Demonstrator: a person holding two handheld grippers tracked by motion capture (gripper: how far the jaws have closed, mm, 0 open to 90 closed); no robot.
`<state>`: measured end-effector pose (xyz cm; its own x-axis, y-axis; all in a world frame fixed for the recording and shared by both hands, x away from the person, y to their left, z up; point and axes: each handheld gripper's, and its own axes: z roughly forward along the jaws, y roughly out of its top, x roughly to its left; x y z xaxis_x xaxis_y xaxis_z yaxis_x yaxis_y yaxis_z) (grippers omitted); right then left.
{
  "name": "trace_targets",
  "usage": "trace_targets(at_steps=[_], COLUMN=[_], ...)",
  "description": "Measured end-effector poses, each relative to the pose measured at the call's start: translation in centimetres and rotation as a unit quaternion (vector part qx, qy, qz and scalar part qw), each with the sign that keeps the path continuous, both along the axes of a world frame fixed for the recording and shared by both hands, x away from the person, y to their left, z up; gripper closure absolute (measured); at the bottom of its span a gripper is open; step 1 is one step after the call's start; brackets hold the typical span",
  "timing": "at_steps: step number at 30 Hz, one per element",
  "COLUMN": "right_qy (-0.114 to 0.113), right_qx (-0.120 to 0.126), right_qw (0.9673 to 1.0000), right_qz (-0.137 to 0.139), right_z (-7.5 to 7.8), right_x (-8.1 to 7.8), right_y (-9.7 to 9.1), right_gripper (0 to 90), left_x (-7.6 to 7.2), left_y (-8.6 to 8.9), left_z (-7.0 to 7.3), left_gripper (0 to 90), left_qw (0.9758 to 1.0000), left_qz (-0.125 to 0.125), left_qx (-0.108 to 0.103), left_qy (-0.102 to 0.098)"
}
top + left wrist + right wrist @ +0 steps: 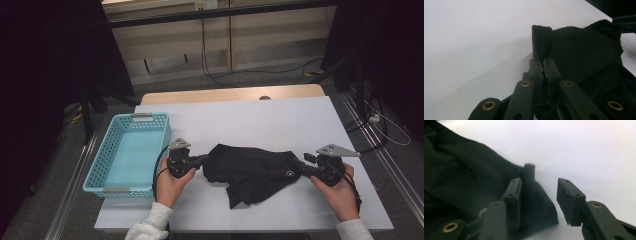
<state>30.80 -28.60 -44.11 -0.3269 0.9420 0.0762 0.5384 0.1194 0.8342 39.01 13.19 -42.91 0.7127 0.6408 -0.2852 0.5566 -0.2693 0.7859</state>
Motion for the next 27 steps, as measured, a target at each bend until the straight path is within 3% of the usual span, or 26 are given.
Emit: trace_targets(at_steps=[5, 7, 10, 14, 15, 16, 18, 21, 24, 27], right_qy=[-0.03, -0.025, 0.001, 0.001, -0.002, -0.008, -0.027, -0.045, -0.049, -0.055], right_qx=[-0.02, -0.028, -0.044, -0.058, -0.054, -0.044, 0.0, 0.057, 0.134, 0.188], right_qw=[0.9989, 0.9986, 0.9981, 0.9971, 0.9976, 0.9985, 0.9995, 0.9973, 0.9898, 0.9807], right_qz=[0.028, 0.038, 0.043, 0.049, 0.043, 0.031, 0.013, 0.0, -0.001, -0.004], right_z=[0.9, 0.8, 0.0, 0.0, 0.3, 0.7, 1.4, 2.1, 2.2, 2.4], right_x=[0.1, 0.3, 0.8, 0.8, 0.7, 0.6, 0.2, -0.6, -1.2, -1.6], right_y=[1.2, 1.8, 2.1, 2.3, 2.1, 1.8, 0.7, -0.9, -2.1, -2.9], right_gripper=[58.0, 58.7, 64.0, 85.0, 85.6, 85.9, 86.1, 86.1, 86.1, 86.2], left_x=[0.0, 0.0, -0.1, -0.1, -0.1, -0.1, -0.2, -0.2, -0.3, -0.4], left_y=[0.1, 0.1, 0.2, 0.2, 0.2, 0.2, 0.3, 0.6, 0.9, 1.3], left_z=[0.1, 0.1, 0.1, 0.1, 0.1, 0.1, 0.3, 0.7, 1.2, 1.8], left_gripper=[86.5, 86.4, 86.5, 86.5, 86.6, 86.7, 86.8, 87.2, 87.5, 87.7], left_qw=[1.0, 1.0, 1.0, 1.0, 1.0, 1.0, 1.0, 0.9999, 0.9996, 0.999], left_qz=[0.0, 0.001, 0.002, 0.001, -0.001, -0.001, 0.002, 0.007, 0.011, 0.014], left_qx=[-0.002, -0.003, -0.002, -0.002, 0.001, 0.002, -0.002, -0.011, -0.026, -0.041], left_qy=[-0.002, -0.001, -0.002, 0.0, 0.001, 0.0, -0.002, -0.005, -0.009, -0.011])
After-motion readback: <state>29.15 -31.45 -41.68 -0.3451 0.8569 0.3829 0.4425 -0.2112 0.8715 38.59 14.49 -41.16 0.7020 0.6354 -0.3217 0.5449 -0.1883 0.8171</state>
